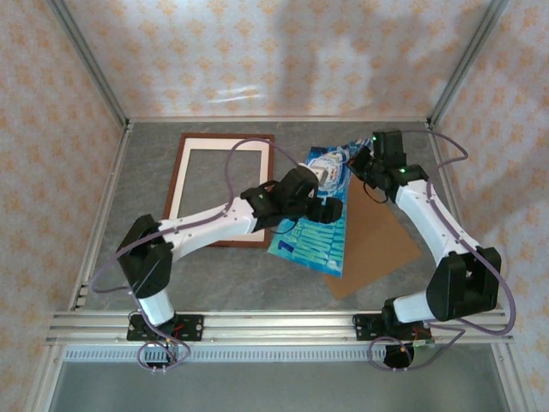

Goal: Put the photo into the frame

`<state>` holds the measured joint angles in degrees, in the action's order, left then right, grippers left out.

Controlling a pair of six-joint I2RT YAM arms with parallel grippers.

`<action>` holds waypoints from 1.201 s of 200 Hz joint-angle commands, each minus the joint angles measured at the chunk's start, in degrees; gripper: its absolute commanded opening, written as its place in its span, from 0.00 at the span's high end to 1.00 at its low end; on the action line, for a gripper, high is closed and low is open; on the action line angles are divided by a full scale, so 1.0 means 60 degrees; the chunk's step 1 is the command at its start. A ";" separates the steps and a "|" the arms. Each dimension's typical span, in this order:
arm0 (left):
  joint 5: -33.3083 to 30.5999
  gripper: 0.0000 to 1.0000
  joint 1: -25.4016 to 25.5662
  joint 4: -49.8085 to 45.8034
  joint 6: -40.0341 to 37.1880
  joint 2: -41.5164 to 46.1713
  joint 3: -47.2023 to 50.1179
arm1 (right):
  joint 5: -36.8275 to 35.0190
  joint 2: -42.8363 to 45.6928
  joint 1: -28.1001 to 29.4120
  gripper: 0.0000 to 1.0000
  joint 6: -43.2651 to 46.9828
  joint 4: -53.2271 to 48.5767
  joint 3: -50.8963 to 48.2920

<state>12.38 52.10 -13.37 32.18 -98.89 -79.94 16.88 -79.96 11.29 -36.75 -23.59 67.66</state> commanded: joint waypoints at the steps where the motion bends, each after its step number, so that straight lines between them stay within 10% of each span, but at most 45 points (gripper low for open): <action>1: -0.0769 0.16 0.0276 0.0252 0.0324 0.0119 0.0368 | -0.1262 0.0045 0.0274 1.00 -0.0769 -0.0150 0.0554; 164: -0.1381 0.41 0.0458 -0.0331 -0.0483 -0.1695 -0.1743 | -0.1428 -0.0045 0.0815 1.00 -0.1191 0.0077 0.0463; 240: -0.1555 0.83 0.0435 -0.0149 -0.0578 -0.1851 -0.1618 | -0.1447 -0.0151 0.0843 1.00 -0.1142 0.0146 0.0425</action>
<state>5.02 55.02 -14.50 29.26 -110.43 -89.65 10.04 -80.53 15.99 -43.13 -23.57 70.50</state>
